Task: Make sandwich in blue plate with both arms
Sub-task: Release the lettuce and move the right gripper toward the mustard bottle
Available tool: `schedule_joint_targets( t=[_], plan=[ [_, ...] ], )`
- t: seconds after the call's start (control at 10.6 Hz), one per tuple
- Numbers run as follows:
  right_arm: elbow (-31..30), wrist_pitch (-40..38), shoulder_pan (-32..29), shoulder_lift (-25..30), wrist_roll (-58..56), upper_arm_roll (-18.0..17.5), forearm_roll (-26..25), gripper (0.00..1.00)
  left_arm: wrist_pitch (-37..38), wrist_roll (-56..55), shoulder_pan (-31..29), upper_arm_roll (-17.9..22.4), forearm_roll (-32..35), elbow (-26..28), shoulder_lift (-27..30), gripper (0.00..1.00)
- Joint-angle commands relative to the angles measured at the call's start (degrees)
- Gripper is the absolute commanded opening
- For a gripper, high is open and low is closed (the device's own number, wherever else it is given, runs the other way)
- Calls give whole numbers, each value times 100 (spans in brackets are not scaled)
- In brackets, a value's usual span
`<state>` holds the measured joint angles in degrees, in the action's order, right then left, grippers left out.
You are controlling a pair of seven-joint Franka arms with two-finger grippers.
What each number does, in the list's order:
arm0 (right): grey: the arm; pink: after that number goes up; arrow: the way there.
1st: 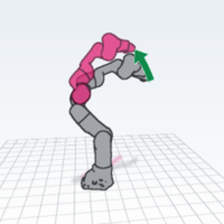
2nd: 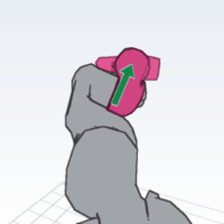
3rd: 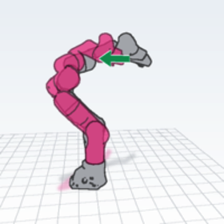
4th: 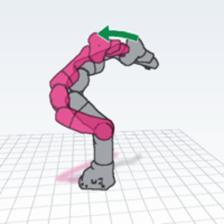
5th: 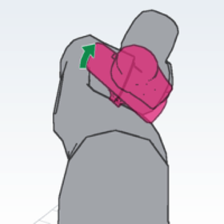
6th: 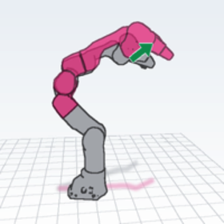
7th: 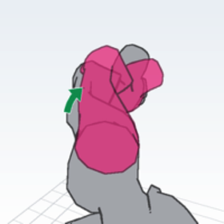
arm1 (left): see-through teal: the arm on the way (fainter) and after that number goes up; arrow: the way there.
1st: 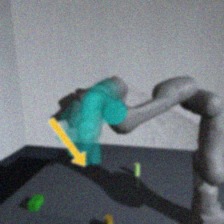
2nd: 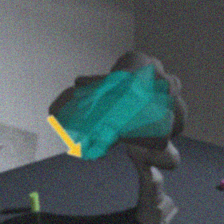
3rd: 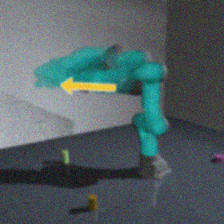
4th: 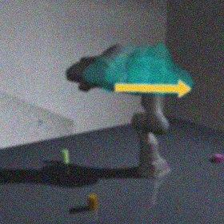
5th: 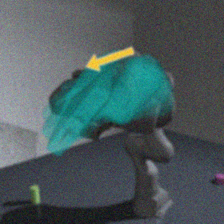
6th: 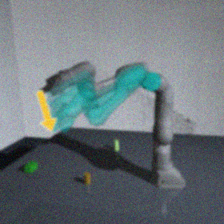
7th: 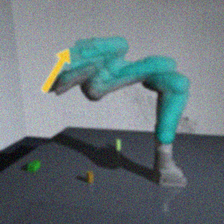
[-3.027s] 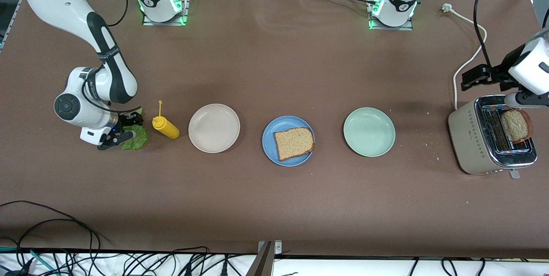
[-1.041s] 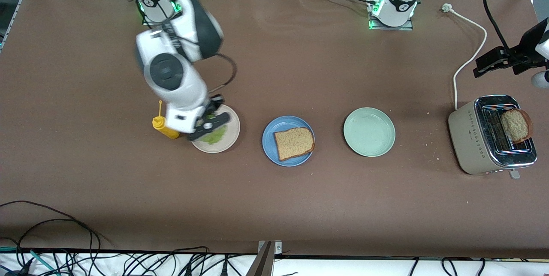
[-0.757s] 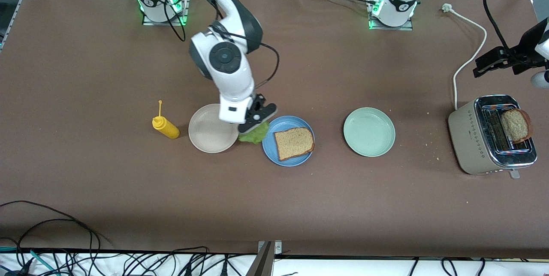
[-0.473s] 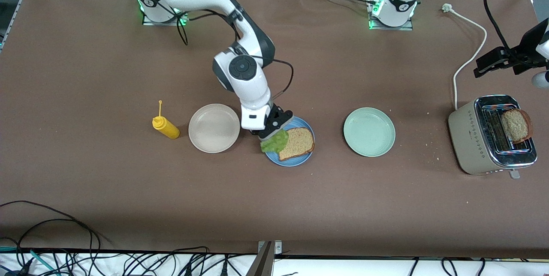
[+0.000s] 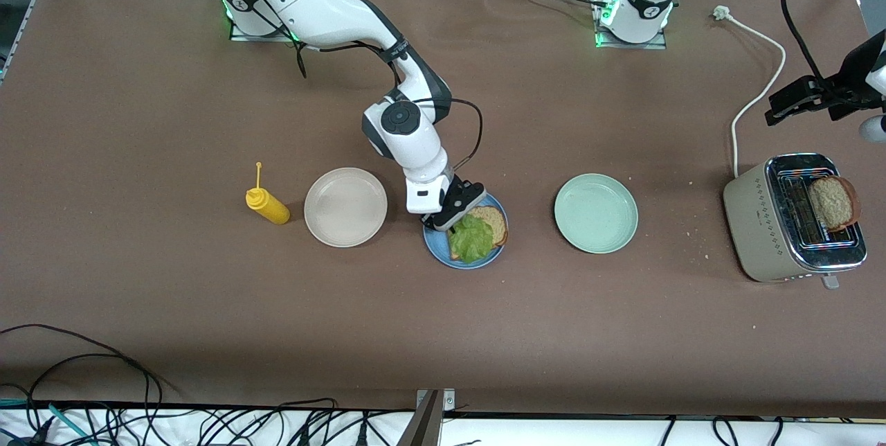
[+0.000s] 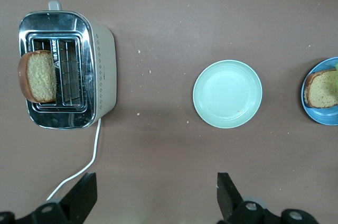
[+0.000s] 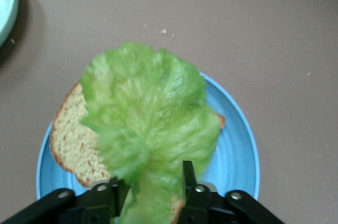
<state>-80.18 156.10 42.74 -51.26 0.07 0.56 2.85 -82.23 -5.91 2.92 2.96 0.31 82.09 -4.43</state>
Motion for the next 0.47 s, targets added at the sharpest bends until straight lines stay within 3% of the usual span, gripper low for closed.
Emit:
schedule_joint_targets(
  t=[0.0, 0.38],
  plan=[
    [126, -673, -90, 343, 11, -56, -3, 100, 49, 55, -28, -6, -22, -70, -15, 100],
    [100, -2588, -292, 1204, -164, 67, -3, 100, 49, 55, -37, -6, -22, -70, -15, 100]
  ],
)
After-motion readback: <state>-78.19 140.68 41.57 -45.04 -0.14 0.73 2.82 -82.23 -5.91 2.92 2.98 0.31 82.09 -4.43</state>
